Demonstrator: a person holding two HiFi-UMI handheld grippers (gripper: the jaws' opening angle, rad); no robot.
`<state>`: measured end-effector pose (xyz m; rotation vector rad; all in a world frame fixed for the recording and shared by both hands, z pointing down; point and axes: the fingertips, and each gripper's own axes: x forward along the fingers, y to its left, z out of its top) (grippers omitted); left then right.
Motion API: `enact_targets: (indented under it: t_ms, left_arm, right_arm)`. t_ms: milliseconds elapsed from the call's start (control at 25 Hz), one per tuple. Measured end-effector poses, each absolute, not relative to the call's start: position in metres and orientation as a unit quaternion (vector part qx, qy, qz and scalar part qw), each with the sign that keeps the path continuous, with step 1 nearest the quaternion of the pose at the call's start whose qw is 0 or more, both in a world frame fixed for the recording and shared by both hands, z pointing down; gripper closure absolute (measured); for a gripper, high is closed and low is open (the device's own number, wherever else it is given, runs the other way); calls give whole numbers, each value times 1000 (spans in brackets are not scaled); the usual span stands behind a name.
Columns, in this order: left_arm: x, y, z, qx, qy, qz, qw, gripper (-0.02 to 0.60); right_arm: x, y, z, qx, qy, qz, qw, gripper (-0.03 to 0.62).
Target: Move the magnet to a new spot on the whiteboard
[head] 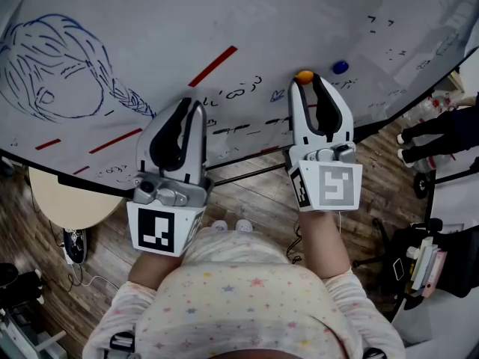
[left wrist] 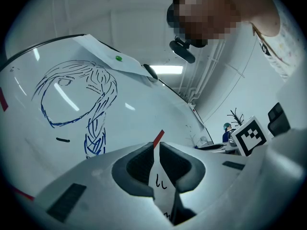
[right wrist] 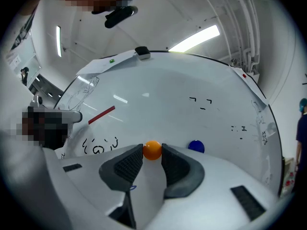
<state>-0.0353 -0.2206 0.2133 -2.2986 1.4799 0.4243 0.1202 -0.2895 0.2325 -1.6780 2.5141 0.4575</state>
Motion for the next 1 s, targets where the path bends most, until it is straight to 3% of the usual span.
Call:
enact_targets:
  t_ms: [1000]
  left_arm:
    - [-35, -222, 214, -815, 528, 150, 188, 538]
  right_arm:
    - [115, -294, 236, -537, 829, 148, 43, 470]
